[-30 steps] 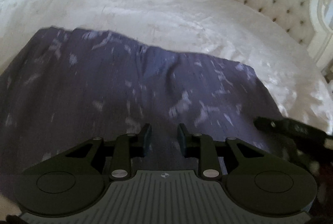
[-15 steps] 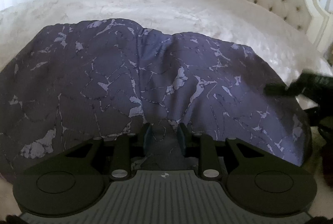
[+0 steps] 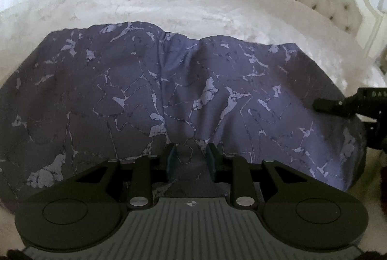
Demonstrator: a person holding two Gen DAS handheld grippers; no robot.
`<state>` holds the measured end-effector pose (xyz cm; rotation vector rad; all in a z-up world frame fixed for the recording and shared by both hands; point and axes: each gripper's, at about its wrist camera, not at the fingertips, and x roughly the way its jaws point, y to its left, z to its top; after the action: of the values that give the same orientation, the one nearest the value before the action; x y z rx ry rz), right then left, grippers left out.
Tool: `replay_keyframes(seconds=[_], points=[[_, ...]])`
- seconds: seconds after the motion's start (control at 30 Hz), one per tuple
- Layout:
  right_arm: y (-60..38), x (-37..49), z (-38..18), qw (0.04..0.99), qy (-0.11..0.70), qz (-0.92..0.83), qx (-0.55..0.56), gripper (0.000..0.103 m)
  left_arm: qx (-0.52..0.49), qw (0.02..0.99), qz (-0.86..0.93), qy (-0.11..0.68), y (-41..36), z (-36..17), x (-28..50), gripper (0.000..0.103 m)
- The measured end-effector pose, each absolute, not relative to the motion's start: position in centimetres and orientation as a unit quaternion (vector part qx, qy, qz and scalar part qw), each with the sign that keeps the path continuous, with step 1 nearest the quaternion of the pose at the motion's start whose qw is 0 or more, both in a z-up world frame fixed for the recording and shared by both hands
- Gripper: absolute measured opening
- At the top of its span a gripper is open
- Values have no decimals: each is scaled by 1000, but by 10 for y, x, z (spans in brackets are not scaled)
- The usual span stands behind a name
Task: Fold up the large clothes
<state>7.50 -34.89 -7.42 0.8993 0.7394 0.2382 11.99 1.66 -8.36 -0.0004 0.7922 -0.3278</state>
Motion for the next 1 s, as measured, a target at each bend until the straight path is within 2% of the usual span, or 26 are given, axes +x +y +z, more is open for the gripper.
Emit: replay_keyframes(seconds=[0.47, 0.7, 1.0], points=[[-356, 73, -83, 814, 356, 104, 447, 39, 11, 910, -149, 386, 13, -82, 119, 28], [-359, 71, -84, 814, 354, 106, 449, 39, -20, 908, -156, 389, 23, -73, 108, 29], [-358, 68, -82, 816, 353, 106, 446, 39, -5, 907, -165, 387, 25, -81, 96, 29]])
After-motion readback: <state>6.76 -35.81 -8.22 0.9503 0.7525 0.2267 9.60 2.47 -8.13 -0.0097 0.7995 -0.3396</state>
